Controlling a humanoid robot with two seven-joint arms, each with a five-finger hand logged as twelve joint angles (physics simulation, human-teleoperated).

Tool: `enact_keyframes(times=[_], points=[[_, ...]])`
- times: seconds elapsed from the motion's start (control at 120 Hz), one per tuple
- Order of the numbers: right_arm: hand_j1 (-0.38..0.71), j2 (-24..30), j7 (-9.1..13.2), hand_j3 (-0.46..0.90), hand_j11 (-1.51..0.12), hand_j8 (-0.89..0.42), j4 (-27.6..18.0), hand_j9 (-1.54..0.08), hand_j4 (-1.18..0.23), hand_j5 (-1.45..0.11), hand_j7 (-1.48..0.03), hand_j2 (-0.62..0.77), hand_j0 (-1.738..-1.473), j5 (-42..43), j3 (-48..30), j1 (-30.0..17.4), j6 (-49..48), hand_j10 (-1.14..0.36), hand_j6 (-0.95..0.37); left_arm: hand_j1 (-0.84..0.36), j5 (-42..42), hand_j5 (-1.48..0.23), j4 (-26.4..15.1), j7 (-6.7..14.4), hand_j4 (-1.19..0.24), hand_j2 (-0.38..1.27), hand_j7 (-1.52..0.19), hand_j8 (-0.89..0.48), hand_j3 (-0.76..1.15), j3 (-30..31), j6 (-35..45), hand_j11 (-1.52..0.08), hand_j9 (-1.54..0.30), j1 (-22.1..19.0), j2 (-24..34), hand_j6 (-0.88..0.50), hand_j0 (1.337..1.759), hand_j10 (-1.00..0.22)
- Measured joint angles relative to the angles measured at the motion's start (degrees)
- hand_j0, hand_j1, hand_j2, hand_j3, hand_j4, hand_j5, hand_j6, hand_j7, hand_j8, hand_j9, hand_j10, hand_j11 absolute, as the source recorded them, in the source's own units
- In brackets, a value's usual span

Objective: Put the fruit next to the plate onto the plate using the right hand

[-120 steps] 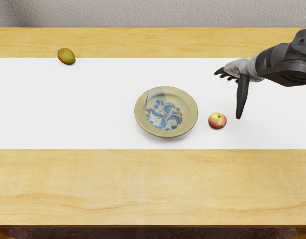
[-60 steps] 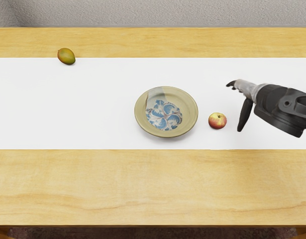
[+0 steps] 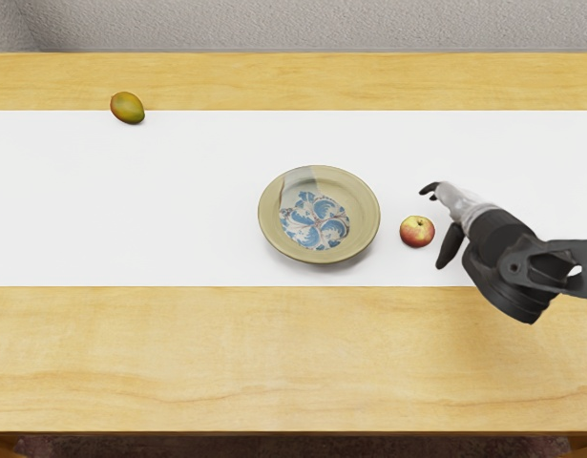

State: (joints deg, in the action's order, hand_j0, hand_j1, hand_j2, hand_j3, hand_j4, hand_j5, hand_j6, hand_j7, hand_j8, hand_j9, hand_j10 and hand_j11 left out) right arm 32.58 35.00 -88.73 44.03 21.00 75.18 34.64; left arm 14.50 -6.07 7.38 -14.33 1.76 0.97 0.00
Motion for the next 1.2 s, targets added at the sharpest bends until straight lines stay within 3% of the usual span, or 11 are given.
enact_keyframes(times=[0.508, 0.875, 1.2], points=[[0.0, -3.6, 0.0, 0.0, -0.38, -0.29, 2.3, -0.38, -0.29, -0.38, -0.38, -0.06, -1.658, 0.5, 0.2, -0.1, 0.4, -0.29, -0.29, 0.35, 0.0, 0.0, 0.0, 0.0, 0.0, 0.0, 0.0, 0.0, 0.0, 0.0, 0.0, 0.0, 0.0, 0.0, 0.0, 0.0, 1.658, 0.0], [0.17, -5.0, 0.0, 0.0, -0.56, -0.43, 3.5, -0.56, -0.43, -0.56, -0.56, -0.08, -1.658, 0.9, 1.2, -0.4, 0.4, -0.43, -0.43, 0.35, 0.0, 0.0, 0.0, 0.0, 0.0, 0.0, 0.0, 0.0, 0.0, 0.0, 0.0, 0.0, 0.0, 0.0, 0.0, 0.0, 1.658, 0.0], [0.25, -5.6, 0.1, 0.0, -0.66, -0.46, 4.4, -0.68, -0.5, -0.65, -0.65, -0.12, -1.656, 0.9, 1.7, -0.9, 0.4, -0.5, -0.47, 0.35, 0.0, 0.0, 0.0, 0.0, 0.0, 0.0, 0.0, 0.0, 0.0, 0.0, 0.0, 0.0, 0.0, 0.1, 0.0, 0.0, 1.658, 0.0]])
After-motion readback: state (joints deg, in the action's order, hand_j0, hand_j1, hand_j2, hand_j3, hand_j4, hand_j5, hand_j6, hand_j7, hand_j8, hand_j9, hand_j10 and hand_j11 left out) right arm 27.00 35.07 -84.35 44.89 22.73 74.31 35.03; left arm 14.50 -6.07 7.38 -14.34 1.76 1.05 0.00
